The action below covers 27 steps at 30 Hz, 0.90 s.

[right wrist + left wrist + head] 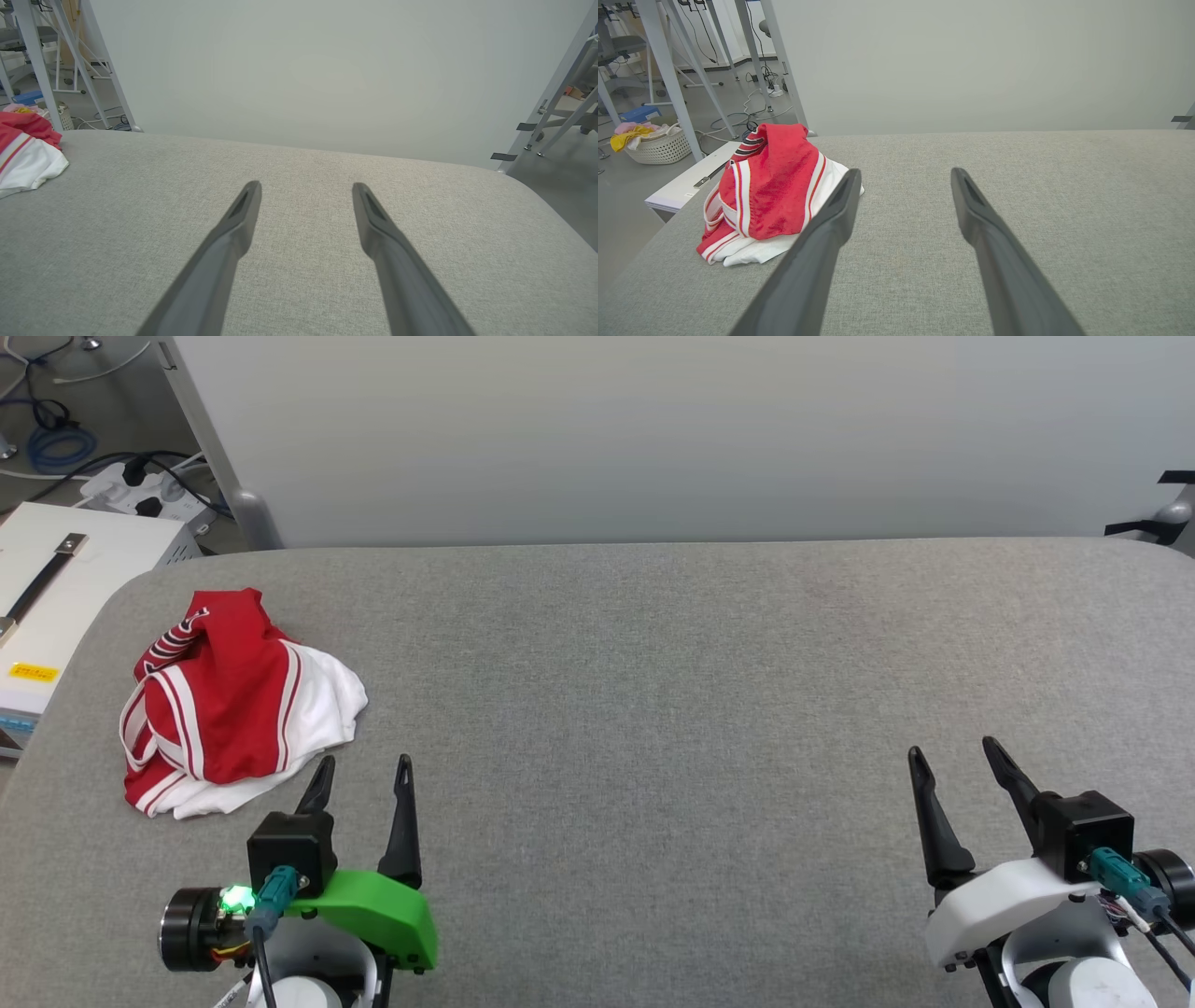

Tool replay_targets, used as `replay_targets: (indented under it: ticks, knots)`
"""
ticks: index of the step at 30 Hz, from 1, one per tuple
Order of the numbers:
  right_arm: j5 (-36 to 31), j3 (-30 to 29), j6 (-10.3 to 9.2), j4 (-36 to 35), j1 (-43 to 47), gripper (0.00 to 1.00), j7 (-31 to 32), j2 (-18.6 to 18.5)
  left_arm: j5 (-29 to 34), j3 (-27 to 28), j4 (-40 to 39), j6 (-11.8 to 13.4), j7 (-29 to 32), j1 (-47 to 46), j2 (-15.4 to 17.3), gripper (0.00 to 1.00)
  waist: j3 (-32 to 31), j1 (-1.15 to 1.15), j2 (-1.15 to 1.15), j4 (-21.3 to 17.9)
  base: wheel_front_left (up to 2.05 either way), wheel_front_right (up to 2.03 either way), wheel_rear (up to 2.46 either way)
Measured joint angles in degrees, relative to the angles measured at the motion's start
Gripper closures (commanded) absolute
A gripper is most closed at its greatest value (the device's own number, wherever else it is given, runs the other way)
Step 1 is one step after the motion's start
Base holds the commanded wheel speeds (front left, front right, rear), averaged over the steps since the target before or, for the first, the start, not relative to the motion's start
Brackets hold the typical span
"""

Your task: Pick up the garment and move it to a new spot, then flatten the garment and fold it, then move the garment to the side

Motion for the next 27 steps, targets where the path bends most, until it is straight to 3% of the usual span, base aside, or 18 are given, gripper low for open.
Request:
replay_targets:
  ticks: [27]
  knots:
    - [1.85,-0.35,0.00,1.10,0.37,0.00,-3.69,0.00,-2.57,-1.99,2.92,-0.51,-3.64,0.01,0.00,0.00,0.28,0.00,0.00,0.27,0.00,0.00,0.00]
